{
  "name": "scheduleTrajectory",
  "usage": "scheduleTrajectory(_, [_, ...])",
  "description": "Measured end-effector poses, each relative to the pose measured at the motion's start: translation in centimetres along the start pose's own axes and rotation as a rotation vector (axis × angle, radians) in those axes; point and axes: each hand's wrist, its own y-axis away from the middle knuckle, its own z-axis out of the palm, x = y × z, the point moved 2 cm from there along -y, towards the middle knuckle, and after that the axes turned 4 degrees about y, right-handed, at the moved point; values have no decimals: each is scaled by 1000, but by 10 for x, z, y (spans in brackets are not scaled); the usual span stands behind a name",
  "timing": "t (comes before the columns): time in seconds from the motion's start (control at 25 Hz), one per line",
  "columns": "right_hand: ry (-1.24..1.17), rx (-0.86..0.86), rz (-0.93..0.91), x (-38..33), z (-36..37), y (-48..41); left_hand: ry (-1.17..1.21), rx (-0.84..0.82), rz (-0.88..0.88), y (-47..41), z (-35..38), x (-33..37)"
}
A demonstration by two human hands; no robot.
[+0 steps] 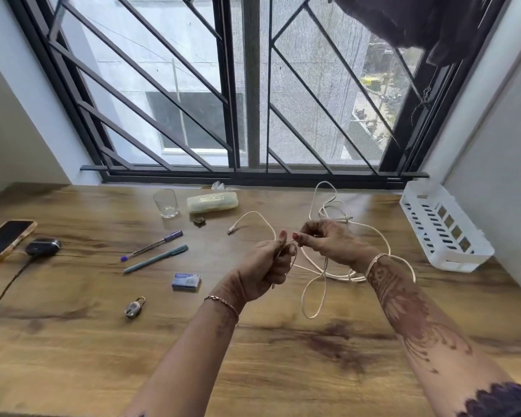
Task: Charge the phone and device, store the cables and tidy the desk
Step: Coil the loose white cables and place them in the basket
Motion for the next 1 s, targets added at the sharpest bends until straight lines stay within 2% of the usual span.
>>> scheduleTrajectory(0.12, [-79, -140, 56, 9, 6, 2, 222, 8, 35, 1, -6, 6])
scheduleTrajectory(0.24, [-56, -222, 136, 13, 10, 10, 477, -6, 125, 1, -5, 18])
scheduleTrajectory(0.4, [154, -251, 159, -2, 8, 19, 739, -22, 246, -1, -1, 33])
scheduleTrajectory(0.52, [402, -425, 239, -19, 17, 27, 801, 58, 315, -6, 5, 40])
scheduleTrajectory(0.68, [861, -572, 185, -48, 36, 37, 676, 218, 369, -14, 17, 39])
scheduleTrajectory(0.8, [1021, -627, 154, -67, 41, 46, 604, 261, 393, -17, 19, 34])
scheduleTrajectory(0.88, [1036, -631, 160, -72, 41, 50, 405, 240, 420, -16, 22, 34])
scheduleTrajectory(1.0, [985, -555, 113, -79, 28, 49, -50, 252, 415, -14, 26, 26])
